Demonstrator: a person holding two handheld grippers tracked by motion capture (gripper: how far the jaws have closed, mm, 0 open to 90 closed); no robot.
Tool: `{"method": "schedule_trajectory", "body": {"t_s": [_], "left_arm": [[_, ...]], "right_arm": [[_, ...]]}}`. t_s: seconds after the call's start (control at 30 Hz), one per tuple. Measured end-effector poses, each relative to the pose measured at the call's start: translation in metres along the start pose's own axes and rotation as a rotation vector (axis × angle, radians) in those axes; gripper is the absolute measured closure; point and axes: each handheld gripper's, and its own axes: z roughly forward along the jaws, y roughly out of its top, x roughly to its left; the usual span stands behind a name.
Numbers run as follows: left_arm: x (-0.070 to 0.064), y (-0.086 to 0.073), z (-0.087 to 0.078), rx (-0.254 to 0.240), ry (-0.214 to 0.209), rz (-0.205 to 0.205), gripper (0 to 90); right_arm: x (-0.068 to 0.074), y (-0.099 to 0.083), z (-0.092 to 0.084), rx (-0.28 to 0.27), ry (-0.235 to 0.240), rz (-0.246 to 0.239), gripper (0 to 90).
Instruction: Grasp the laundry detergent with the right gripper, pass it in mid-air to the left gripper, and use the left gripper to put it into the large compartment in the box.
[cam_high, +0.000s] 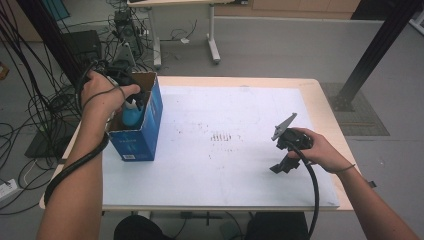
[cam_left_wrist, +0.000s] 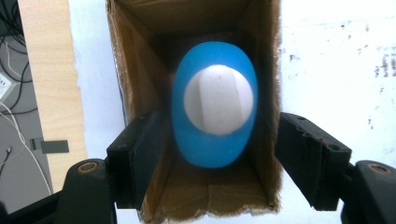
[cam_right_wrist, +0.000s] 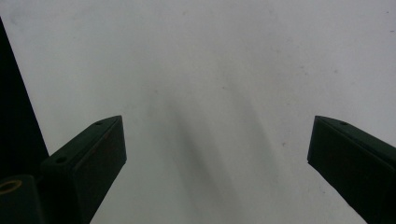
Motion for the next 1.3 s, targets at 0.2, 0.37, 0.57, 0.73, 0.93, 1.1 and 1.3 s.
{"method": "schedule_trajectory", "body": {"t_s": [0.2,0.37,0.57,0.73,0.93,1.1,1.3], "left_arm": [[-0.005,-0.002,-0.017,-0.006,-0.007,0.018,24.4],[-0.014,-0.003,-0.029,-0.011,-0.003,0.036,18.6],[-0.024,-0.005,-0.036,-0.022,-0.005,0.043,9.6],[-0.031,-0.008,-0.040,-0.024,-0.005,0.057,7.1],[-0.048,-0.014,-0.044,-0.020,-0.009,0.090,5.1],[-0.064,-0.018,-0.046,-0.002,-0.025,0.117,5.1],[-0.088,-0.024,-0.043,0.031,-0.026,0.179,5.2]], "right_arm": [[0.000,0.001,0.000,-0.002,0.001,0.007,4.5],[-0.003,0.002,-0.001,0.003,-0.003,0.007,4.6],[-0.003,0.003,-0.003,0.000,-0.005,0.004,4.6],[-0.003,0.003,-0.003,-0.001,-0.007,0.005,4.6],[-0.004,0.003,-0.001,-0.011,-0.005,0.014,4.7],[-0.003,0.002,-0.004,-0.020,-0.009,0.028,4.8],[-0.004,0.002,-0.005,-0.011,-0.009,0.030,4.7]]}}
